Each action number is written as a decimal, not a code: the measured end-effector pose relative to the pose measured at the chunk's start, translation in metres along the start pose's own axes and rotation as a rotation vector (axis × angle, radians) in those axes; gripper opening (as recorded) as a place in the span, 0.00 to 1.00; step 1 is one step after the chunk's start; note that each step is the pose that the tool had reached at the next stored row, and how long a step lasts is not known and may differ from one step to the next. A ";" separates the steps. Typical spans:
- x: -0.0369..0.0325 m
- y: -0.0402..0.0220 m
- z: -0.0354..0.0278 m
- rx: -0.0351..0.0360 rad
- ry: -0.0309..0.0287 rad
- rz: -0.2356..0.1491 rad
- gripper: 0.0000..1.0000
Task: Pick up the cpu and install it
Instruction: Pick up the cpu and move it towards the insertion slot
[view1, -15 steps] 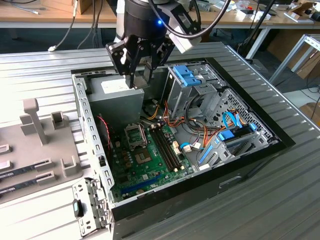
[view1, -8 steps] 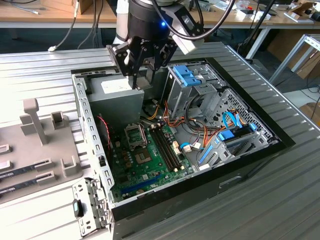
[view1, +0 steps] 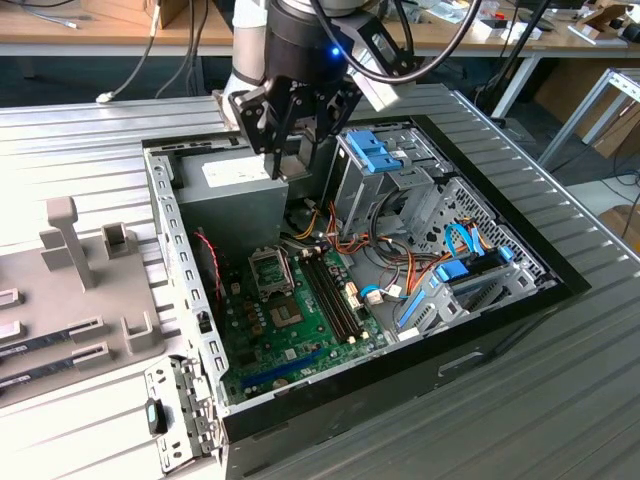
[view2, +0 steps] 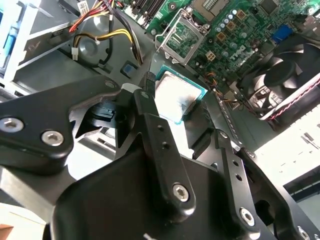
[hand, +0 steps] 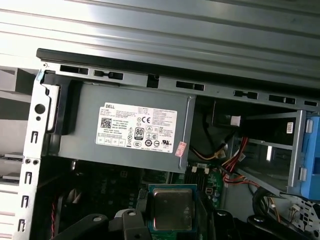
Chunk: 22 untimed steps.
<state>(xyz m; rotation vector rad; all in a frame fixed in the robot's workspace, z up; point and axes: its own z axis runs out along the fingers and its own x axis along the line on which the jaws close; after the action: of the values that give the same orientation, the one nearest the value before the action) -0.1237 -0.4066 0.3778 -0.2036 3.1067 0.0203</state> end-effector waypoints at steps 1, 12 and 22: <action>-0.0013 -0.0003 0.0004 0.0001 0.0000 0.000 0.47; -0.0117 -0.0024 0.0042 0.0010 0.0002 0.000 0.47; -0.0214 -0.0041 0.0075 0.0022 0.0003 0.000 0.47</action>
<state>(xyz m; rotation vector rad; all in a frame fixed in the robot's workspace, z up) -0.1017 -0.4078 0.3709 -0.2037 3.1068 0.0169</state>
